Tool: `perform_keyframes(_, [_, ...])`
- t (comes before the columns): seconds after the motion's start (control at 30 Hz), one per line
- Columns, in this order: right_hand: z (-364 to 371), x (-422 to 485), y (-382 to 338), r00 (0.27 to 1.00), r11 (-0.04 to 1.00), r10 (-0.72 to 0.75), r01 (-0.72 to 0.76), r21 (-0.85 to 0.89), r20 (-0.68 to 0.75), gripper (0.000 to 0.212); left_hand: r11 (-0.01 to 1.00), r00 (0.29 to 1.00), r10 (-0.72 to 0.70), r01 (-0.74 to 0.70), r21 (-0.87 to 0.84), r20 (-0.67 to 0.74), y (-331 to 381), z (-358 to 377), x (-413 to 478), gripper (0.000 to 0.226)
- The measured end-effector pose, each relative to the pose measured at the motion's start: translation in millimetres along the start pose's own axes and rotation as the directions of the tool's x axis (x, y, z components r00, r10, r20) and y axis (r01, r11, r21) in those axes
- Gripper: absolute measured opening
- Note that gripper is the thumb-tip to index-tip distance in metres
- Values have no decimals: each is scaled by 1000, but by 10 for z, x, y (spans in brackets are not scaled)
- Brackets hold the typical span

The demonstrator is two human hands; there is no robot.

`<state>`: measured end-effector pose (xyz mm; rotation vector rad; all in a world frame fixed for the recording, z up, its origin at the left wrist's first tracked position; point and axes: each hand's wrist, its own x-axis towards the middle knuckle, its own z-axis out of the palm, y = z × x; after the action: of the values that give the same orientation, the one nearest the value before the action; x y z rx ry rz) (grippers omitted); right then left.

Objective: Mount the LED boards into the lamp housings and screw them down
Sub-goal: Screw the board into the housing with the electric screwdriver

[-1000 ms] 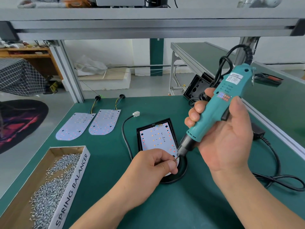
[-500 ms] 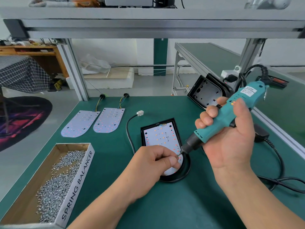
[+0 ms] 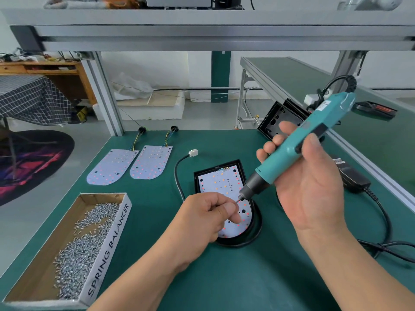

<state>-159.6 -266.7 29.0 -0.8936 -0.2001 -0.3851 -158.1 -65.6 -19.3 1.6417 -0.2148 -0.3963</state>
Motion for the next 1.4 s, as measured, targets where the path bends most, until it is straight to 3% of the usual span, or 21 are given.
perform_keyframes(0.13, [20,-17,11,993,988,-115,112,-109,-22,65,996,1000,4,-2,-85,29,48,13,-38,25])
perform_keyframes(0.27, [18,-35,42,998,998,-52,53,46,-27,62,997,998,22,-18,-68,54,64,43,-53,24])
perform_keyframes(0.37, [-12,-32,36,1000,991,20,-17,133,-19,48,999,999,47,-48,6,24,56,25,-52,31])
perform_keyframes(0.6, [-7,-44,81,999,998,-1,4,69,-48,23,974,997,80,-77,211,-5,-11,-8,-9,30])
perform_keyframes(0.77, [-45,-7,123,985,994,26,-7,112,-170,19,976,995,102,-102,191,10,-34,-35,10,19])
perform_keyframes(0.93, [-65,4,130,983,992,19,4,126,-181,23,986,993,116,-120,112,36,-48,-79,22,15])
perform_keyframes(1.0, [-68,4,130,981,990,14,14,139,-194,22,990,994,102,-106,91,50,-37,-104,31,23])
perform_keyframes(1.07, [-74,8,136,978,989,8,23,147,-208,21,997,997,73,-73,36,11,-22,-128,57,40])
perform_keyframes(1.13, [-80,16,148,977,989,2,30,147,-212,20,998,994,47,-50,-27,-97,8,-203,93,34])
perform_keyframes(1.17, [-85,23,155,978,989,0,31,143,-210,19,999,984,51,-48,18,-171,18,-271,120,30])
perform_keyframes(1.27, [-101,32,181,982,993,-3,26,117,-191,16,913,926,102,58,405,-362,-40,-478,203,26])
perform_keyframes(1.4, [-112,16,229,993,998,13,-6,63,-120,18,794,939,57,164,585,-341,-114,-450,261,48])
